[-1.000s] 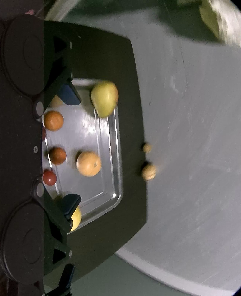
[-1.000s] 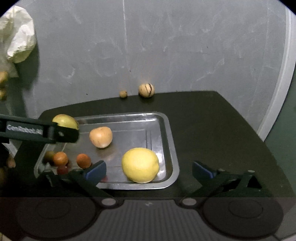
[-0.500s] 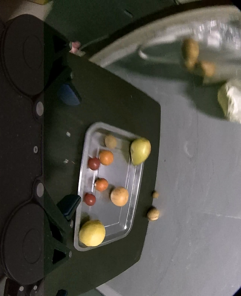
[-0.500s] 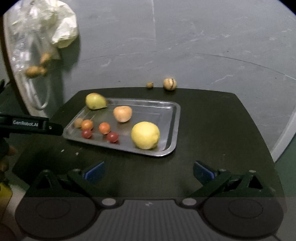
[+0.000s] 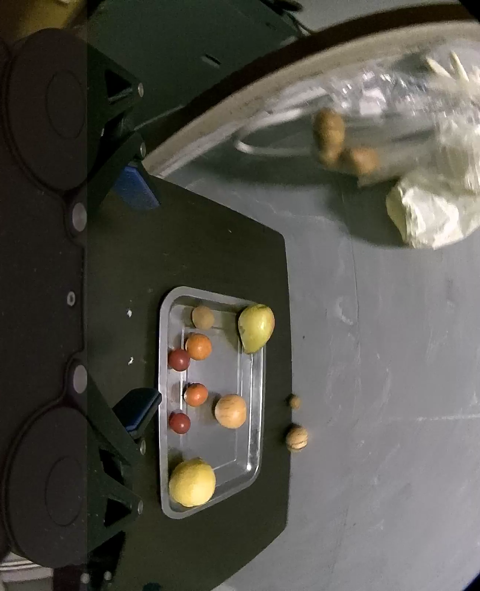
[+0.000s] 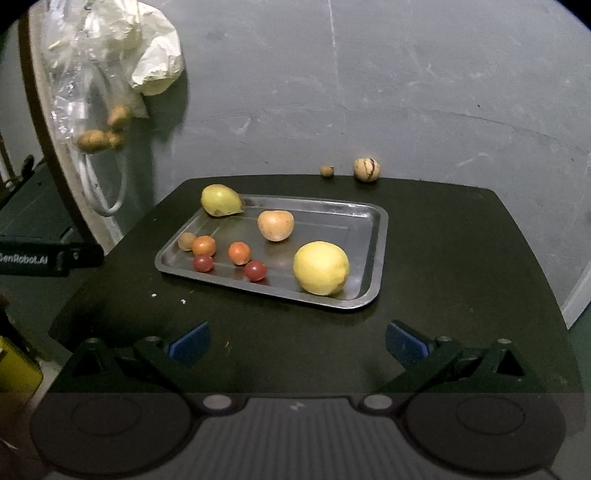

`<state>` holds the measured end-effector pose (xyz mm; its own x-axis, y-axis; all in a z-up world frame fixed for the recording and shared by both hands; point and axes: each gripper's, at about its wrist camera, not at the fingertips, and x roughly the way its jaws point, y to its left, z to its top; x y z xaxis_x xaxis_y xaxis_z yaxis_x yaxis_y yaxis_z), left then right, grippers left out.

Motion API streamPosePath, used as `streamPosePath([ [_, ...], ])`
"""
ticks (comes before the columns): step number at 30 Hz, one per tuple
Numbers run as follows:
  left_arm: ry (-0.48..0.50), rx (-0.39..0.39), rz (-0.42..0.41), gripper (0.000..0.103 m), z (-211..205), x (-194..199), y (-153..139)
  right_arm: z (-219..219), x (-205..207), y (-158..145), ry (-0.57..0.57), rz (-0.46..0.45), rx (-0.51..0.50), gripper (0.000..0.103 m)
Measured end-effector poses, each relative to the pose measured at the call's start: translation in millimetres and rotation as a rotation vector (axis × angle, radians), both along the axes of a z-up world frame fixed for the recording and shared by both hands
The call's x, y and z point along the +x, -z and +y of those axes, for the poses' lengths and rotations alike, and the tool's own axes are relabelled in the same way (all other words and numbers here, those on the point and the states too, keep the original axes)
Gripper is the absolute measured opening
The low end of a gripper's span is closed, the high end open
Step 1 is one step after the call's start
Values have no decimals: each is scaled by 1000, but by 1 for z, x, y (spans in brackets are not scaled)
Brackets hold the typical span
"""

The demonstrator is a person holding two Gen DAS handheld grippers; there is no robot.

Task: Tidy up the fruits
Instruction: 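Lift both open tools away from the tray, then move both open tools past the tray toward the striped squash and small tan fruit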

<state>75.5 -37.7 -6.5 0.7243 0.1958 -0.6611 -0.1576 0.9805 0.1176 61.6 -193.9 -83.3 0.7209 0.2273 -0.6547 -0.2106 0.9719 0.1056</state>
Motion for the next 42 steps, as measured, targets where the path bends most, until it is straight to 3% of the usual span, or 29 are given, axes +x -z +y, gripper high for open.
streamPosePath([
  [10,190,1,-39,102,42,44,-1,39,19,-2,186,8,-32,103],
  [17,244,-91,-11,102,56,69,11,53,17,-5,257,46,-100,103],
  [24,268,-113,34,102,51,92,20,53,28,-5,283,70,-132,103],
  [31,233,-94,32,102,39,130,12,40,63,-1,258,53,-98,103],
  [42,105,-68,104,102,-2,227,20,-14,161,28,118,42,-46,103],
])
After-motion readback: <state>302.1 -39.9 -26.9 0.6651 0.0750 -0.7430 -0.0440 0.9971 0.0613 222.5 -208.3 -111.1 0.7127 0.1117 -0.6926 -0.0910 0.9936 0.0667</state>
